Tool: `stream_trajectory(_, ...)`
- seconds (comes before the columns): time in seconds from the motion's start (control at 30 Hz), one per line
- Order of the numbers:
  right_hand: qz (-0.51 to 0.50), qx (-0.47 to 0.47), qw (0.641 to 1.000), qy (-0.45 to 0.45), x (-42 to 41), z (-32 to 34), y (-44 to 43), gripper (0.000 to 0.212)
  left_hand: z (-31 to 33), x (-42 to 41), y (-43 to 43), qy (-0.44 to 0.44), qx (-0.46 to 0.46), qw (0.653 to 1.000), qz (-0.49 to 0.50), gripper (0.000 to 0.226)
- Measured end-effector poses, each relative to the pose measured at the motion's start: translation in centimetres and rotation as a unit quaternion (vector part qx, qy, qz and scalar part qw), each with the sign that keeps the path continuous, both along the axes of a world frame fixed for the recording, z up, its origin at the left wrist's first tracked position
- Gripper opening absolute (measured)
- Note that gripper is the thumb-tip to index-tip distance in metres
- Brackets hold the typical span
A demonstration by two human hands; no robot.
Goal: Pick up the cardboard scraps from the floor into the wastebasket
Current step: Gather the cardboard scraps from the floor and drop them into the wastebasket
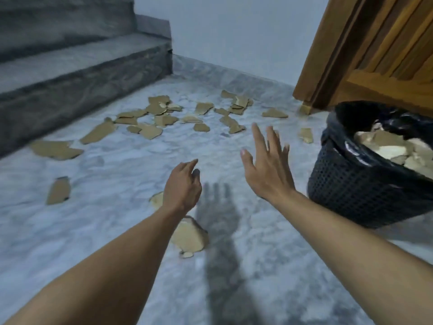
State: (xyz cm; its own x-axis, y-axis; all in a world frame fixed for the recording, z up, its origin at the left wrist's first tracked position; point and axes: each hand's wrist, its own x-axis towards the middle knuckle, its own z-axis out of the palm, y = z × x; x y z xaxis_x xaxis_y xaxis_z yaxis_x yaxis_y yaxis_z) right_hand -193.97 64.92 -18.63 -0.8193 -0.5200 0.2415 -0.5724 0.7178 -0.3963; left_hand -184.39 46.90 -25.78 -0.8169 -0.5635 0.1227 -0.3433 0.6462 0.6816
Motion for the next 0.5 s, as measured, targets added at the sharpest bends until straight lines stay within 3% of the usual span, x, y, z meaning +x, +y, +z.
stream_trajectory(0.1, 0.090, 0.075, 0.985, -0.125, 5.7, -6.3, -4.8, 0.073, -4.0, 5.6, -5.0, -0.032, -0.010, 0.998, 0.054, 0.043)
stream_trajectory(0.2, 0.135, 0.152, 0.963, -0.175, 10.8, -11.9, -8.5, 0.079, -6.7, 9.8, -8.4, -0.046, -0.047, 0.997, 0.051, 0.043)
stream_trajectory(0.33, 0.159, 0.208, 0.953, -0.150, 13.4, -15.6, -13.6, 0.077, -8.6, 13.0, -12.1, -0.060, -0.111, 0.987, 0.101, 0.040)
stream_trajectory(0.43, 0.154, 0.221, 0.955, -0.123, 12.9, -16.3, -17.9, 0.080, -9.3, 15.4, -16.2, -0.146, -0.159, 0.959, 0.182, 0.057)
stream_trajectory(0.5, 0.154, 0.222, 0.956, -0.112, 12.5, -16.3, -21.1, 0.083, -9.4, 17.2, -19.9, -0.186, -0.135, 0.940, 0.254, 0.071)
